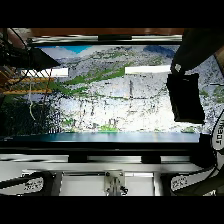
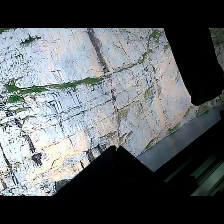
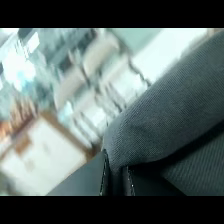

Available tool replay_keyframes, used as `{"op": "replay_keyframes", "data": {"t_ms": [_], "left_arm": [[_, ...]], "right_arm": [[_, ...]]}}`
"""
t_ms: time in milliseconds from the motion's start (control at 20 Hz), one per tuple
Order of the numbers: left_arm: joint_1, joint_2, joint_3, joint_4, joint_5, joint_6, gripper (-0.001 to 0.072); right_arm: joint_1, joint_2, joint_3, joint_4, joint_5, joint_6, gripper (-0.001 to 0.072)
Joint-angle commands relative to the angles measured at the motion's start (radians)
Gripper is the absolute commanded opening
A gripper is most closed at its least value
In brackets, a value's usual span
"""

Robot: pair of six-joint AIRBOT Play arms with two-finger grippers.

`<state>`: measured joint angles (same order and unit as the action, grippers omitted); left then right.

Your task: Fold the shirts.

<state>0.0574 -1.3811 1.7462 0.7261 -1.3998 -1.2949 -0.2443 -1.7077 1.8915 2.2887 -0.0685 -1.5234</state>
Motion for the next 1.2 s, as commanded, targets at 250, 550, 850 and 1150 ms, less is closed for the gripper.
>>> {"op": "replay_keyframes", "data": {"t_ms": [250,550,850,1150], "left_arm": [[-0.008,-0.001,0.000,0.000,-0.021,0.001,0.0040],[-0.008,0.000,0.000,0.000,-0.054,0.029,0.0040],[-0.008,0.000,0.000,0.000,-0.054,0.052,0.0040],[-0.008,0.000,0.000,0.000,-0.073,0.076,0.0040]], "right_arm": [[0.084,-0.071,0.002,-0.233,0.360,0.000,0.0084],[0.083,-0.117,0.002,-0.560,0.000,-0.008,0.0085],[0.064,0.024,0.002,-0.624,-0.279,0.004,0.0085],[-0.022,0.179,0.002,-0.843,-1.098,0.010,0.0085]]}}
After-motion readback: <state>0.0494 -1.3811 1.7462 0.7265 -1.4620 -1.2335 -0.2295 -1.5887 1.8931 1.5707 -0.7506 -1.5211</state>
